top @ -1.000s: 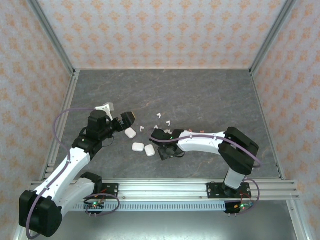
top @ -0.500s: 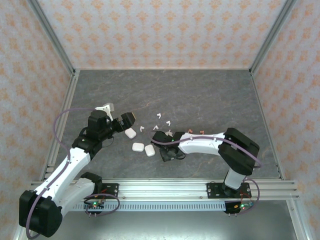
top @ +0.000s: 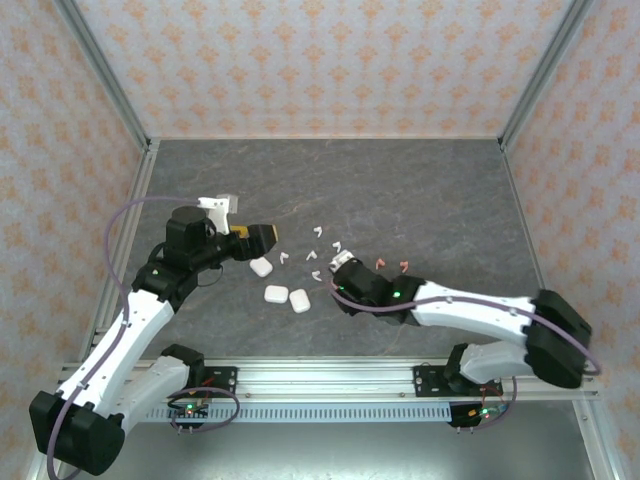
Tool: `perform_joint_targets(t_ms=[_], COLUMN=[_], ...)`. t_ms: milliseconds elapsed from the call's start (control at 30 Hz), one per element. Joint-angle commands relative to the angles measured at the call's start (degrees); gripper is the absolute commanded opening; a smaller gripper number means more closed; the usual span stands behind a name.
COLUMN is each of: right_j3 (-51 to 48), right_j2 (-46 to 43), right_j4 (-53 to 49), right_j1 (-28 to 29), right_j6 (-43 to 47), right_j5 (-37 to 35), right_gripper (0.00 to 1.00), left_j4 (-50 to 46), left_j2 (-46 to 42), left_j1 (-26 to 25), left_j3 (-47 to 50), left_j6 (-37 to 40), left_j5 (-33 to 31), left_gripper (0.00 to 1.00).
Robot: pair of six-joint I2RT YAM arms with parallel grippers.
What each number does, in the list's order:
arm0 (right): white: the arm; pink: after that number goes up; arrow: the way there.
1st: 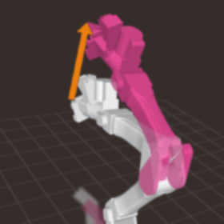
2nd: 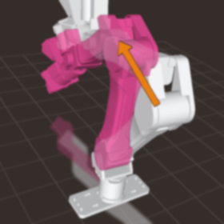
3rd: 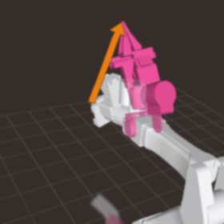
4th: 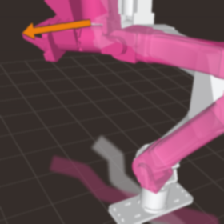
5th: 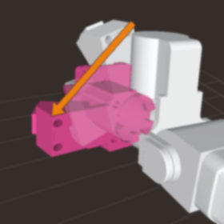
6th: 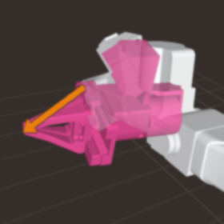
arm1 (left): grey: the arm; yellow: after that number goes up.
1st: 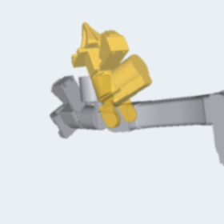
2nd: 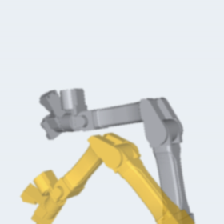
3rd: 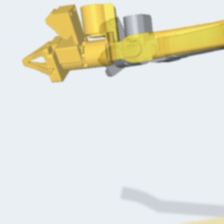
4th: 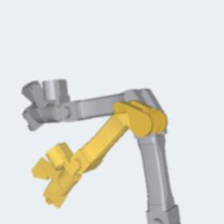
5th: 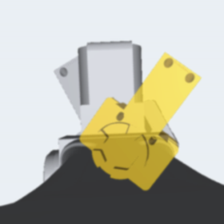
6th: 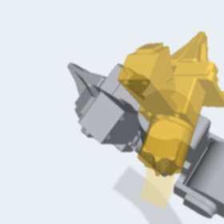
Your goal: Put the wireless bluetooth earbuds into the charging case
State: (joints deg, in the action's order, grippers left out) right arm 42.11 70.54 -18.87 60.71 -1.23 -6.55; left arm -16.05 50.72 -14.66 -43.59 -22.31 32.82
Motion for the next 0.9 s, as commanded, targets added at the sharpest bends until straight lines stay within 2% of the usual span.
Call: perform_joint_targets(t_ms=[0,167,300,500,867], right_j3=[-3.6,-7.1,-6.4,-5.6,-4.1], right_j2=[-9.8,-20.4,-22.6,-22.7,-21.2], right_j4=[8.6,12.8,12.2,14.2,16.1], right_j1=[-0.1,-0.3,-0.3,-0.4,-0.4], right_j6=[14.5,26.3,32.4,37.8,39.6], right_j5=[-3.2,-1.6,-0.8,0.6,2.3], right_gripper=[0.44,0.44,0.43,0.43,0.43], left_j4=[-0.5,3.6,5.9,6.7,8.9], left_j2=[-0.5,0.4,1.5,5.6,13.1], left_j1=[-0.6,-1.9,-5.9,-13.2,-20.0], left_j3=[-2.1,-2.8,-3.7,-6.4,-9.1], left_j6=[3.6,2.5,2.6,3.8,3.8], left_j5=[9.6,18.1,20.9,20.5,18.2], left_gripper=[0.97,0.95,0.95,0.92,0.82])
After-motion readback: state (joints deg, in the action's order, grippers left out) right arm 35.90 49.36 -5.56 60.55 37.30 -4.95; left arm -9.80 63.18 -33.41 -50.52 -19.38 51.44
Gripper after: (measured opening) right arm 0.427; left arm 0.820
